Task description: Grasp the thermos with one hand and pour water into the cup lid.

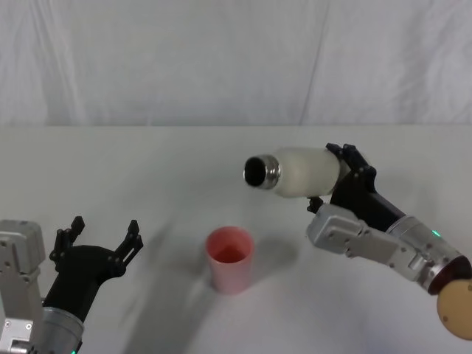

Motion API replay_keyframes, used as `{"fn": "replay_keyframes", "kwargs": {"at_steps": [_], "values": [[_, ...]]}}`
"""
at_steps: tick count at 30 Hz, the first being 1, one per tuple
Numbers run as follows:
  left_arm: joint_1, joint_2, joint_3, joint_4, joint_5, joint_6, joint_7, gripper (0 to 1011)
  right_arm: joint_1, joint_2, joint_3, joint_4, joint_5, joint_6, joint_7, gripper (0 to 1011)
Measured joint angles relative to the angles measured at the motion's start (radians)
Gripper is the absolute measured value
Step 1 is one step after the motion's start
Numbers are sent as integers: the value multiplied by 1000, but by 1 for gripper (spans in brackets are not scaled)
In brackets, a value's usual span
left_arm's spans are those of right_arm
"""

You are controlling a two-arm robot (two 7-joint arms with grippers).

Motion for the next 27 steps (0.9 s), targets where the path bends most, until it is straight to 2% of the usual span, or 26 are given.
{"fn": "replay_keyframes", "kwargs": {"at_steps": [2,4,12,16,27], "values": [[0,0,0,0,0,0,0,1001,-6,-8,16,-3,41,-5,15,953],[0,0,0,0,0,0,0,1001,-8,-10,21,-3,51,-5,19,953],[0,0,0,0,0,0,0,1001,-34,-41,86,-14,207,-7,71,953],[0,0,0,0,0,0,0,1001,-44,-50,107,-22,256,-2,86,953],[0,0,0,0,0,0,0,1001,-65,-69,151,-30,342,24,102,955]]}}
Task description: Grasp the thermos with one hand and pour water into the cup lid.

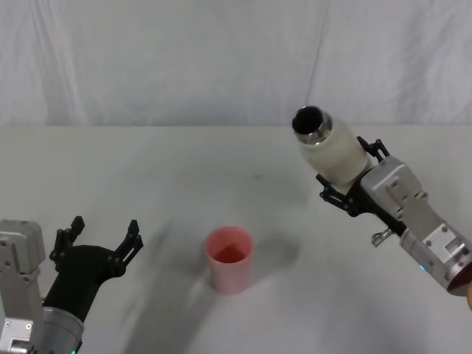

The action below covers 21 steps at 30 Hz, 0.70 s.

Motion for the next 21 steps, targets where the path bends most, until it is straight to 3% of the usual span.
{"fn": "replay_keyframes", "kwargs": {"at_steps": [16,21], "values": [[0,0,0,0,0,0,0,1001,-23,-30,60,-5,169,57,51,953],[0,0,0,0,0,0,0,1001,-20,-35,70,4,228,96,76,955]]}}
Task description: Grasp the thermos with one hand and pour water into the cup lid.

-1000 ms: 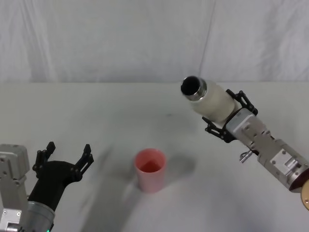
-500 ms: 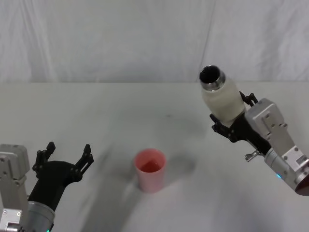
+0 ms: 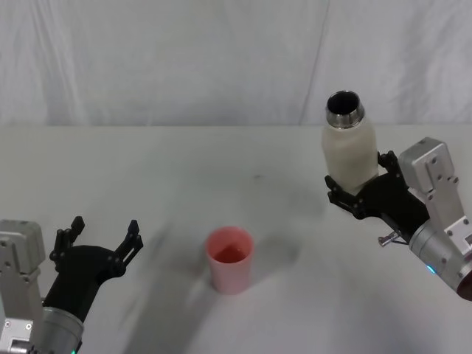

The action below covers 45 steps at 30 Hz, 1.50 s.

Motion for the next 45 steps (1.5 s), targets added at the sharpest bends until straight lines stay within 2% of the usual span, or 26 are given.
{"fn": "replay_keyframes", "kwargs": {"at_steps": [10,18,29,38,45], "values": [[0,0,0,0,0,0,0,1001,14,-9,14,28,92,27,22,953],[0,0,0,0,0,0,0,1001,33,-27,28,71,195,35,33,953],[0,0,0,0,0,0,0,1001,68,-41,27,146,277,49,33,953],[0,0,0,0,0,0,0,1001,89,-44,25,186,325,78,22,953],[0,0,0,0,0,0,0,1001,98,-39,16,206,336,88,8,953]]}}
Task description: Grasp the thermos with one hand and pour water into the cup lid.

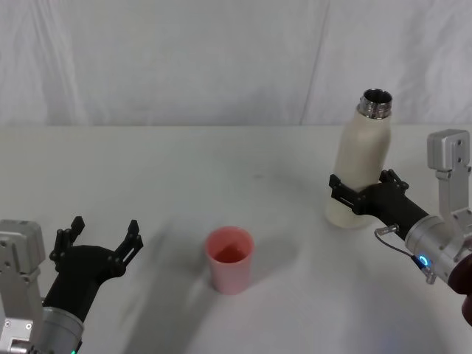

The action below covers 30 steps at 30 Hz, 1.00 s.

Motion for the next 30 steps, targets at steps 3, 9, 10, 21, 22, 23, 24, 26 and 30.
{"fn": "replay_keyframes", "kwargs": {"at_steps": [3,9,10,21,22,23,24,26,30], "values": [[0,0,0,0,0,0,0,1001,2,2,-6,5,1,1,-3,953],[0,0,0,0,0,0,0,1001,4,7,-16,9,0,1,-9,953],[0,0,0,0,0,0,0,1001,5,8,-18,10,0,0,-10,955],[0,0,0,0,0,0,0,1001,6,12,-30,13,-11,-9,-17,955],[0,0,0,0,0,0,0,1001,6,13,-32,13,-12,-10,-18,955],[0,0,0,0,0,0,0,1001,6,13,-32,13,-12,-11,-18,953],[0,0,0,0,0,0,0,1001,6,13,-32,13,-13,-11,-19,953],[0,0,0,0,0,0,0,1001,6,13,-33,12,-13,-12,-19,953],[0,0,0,0,0,0,0,1001,6,13,-34,12,-15,-14,-20,955]]}}
